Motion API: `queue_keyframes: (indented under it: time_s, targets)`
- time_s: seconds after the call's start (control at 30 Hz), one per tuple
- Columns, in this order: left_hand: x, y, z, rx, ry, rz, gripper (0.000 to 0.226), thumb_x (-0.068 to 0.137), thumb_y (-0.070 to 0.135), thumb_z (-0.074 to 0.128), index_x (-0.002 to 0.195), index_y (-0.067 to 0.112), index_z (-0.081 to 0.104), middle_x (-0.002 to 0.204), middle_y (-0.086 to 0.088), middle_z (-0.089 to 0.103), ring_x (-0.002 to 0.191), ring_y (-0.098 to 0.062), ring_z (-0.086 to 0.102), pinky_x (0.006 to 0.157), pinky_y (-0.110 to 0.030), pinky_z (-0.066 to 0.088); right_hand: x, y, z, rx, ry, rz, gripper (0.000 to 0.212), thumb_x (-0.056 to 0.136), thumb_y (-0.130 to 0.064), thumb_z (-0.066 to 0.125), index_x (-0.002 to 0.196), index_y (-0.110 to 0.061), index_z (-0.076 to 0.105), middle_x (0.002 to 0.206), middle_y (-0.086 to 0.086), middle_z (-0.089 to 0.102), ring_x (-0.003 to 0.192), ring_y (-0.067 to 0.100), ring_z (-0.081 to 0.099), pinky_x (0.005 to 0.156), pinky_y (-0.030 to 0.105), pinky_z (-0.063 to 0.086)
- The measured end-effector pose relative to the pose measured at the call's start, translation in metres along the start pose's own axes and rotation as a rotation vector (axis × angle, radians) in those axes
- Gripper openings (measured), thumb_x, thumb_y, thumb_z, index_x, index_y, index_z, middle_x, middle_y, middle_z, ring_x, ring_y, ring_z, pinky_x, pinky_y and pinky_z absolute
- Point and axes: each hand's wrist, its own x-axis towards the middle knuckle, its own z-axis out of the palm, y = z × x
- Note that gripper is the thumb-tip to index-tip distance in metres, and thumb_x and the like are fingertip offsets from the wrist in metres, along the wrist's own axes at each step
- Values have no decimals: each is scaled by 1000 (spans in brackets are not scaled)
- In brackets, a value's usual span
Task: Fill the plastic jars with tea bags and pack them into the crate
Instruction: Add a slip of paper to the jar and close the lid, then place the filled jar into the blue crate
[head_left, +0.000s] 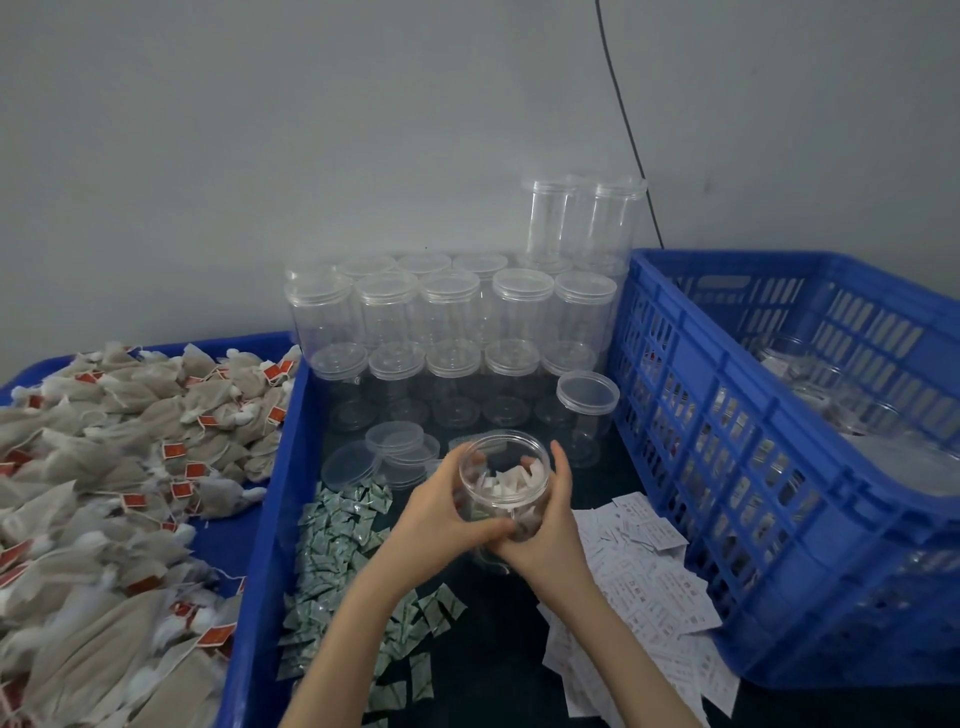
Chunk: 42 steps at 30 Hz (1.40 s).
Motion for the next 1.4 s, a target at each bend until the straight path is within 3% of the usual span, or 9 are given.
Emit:
queue_keyframes:
  time_s: [0.2,0.3,0.37,0.47,0.63,0.77,0.97,1.13,1.4]
  targets:
    - [-2,0,-2,26,182,6,75,58,40,86,122,45,46,115,32,57,104,19,52,79,0,41,19,-33,-21,-160,-233,-97,100,75,-33,70,139,-58,-1,157,-14,15,143,-7,21,103,3,26]
    - [-3,-2,4,133,216,-8,92,58,35,88,136,34,40,122,26,50,103,14,50,75,1,37,39,-62,-29,-430,-266,-216,103,78,-44,74,151,-46,1,156,-22,7,144,2,21,107,22,32]
    - [-5,-2,7,127,218,-35,94,56,35,88,137,34,40,118,26,50,99,12,50,70,0,37,52,-76,-32,-775,-374,-249,105,77,-52,75,154,-37,6,158,-18,13,142,10,30,108,40,39]
    - [-7,-3,9,81,233,-56,79,51,48,81,119,58,42,106,37,54,95,19,52,70,1,38,65,-91,-30,-1105,-566,-170,98,75,-56,74,154,-29,22,150,-6,35,130,18,46,92,35,43]
    - [-5,-5,15,-4,222,-88,89,53,47,84,131,40,43,117,27,52,100,14,52,78,-5,39,77,-109,-23,-1249,-688,-114,97,73,-56,76,151,-25,30,127,-1,45,111,22,54,77,31,42]
    - [-3,-4,22,-42,183,-55,80,53,49,84,118,59,39,107,36,57,96,20,54,70,-4,46,84,-130,-23,-1325,-770,-61,82,67,-52,82,137,-26,47,116,-1,49,102,20,54,77,37,52]
    - [4,-13,30,26,142,-62,85,78,22,77,147,24,27,138,1,45,123,-15,49,104,-39,42,100,-171,-70,-1275,-640,-106,72,63,-51,85,122,-23,57,103,-11,56,93,17,56,59,27,39]
    - [5,-16,41,-9,127,-120,50,88,16,66,133,26,45,138,-1,47,123,-16,48,104,-33,41,112,-223,-127,-1205,-477,-92,90,63,-55,85,140,-31,47,128,-5,53,108,16,56,85,32,52]
    - [11,-19,57,15,73,-104,28,91,11,62,111,31,57,119,13,54,110,-6,53,91,-20,39,119,-291,-232,-956,-192,-23,78,59,-53,79,127,-25,54,107,-8,55,92,12,61,57,19,55]
